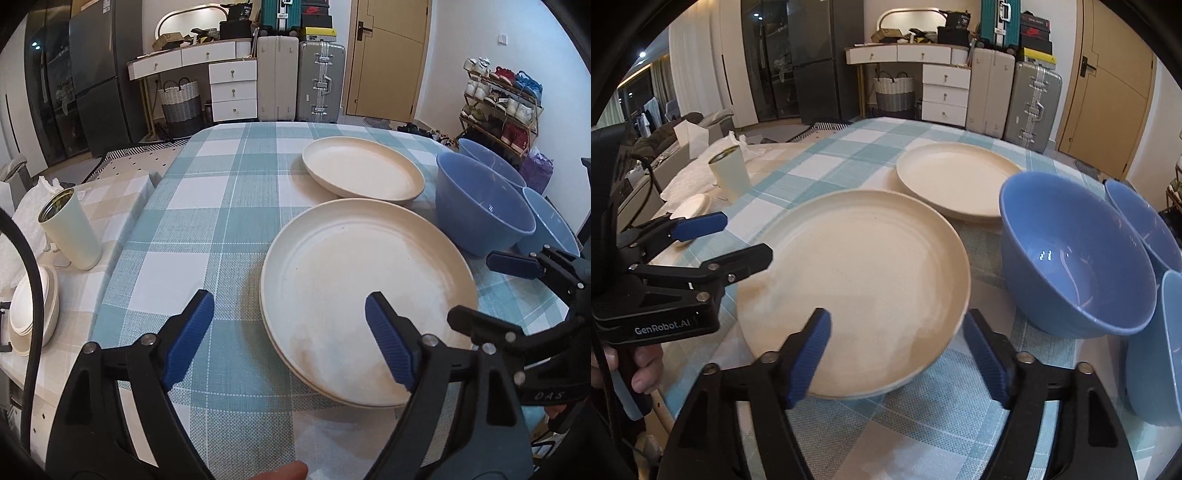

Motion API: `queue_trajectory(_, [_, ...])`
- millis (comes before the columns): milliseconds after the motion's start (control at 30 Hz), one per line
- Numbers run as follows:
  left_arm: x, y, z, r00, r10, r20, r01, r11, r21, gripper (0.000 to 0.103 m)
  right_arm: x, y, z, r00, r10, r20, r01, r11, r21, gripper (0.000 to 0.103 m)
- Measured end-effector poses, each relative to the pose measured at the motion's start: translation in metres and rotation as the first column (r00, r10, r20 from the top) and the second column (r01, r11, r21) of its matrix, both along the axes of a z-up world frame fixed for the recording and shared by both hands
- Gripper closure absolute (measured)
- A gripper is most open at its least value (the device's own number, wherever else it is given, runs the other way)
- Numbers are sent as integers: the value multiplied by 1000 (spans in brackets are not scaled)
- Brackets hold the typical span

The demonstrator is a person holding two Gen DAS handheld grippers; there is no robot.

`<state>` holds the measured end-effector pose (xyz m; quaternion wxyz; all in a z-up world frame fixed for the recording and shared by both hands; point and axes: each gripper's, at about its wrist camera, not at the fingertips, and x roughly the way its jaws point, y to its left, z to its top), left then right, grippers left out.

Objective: Organize plates and bowls
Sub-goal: 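Open both grippers to release the stacked cream plates, then withdraw both grippers up from the plate stack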

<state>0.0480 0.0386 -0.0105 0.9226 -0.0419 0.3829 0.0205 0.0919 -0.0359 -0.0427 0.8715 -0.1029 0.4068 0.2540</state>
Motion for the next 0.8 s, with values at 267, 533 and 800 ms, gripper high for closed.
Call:
queue_trajectory(267, [-8,2,20,999,16,41,-16,1000,-7,2,-4,-1,26,997,-2,73,1,1000,1,5])
queue_trajectory(533, [-4,1,38,999,15,51,-14,1000,-12,2,4,-17,62,995,-11,100,5,998,62,2])
queue_trajectory(800, [12,-2,48,999,19,36,-20,1000,13,2,22,-27,88,993,-8,115,1,998,64,1])
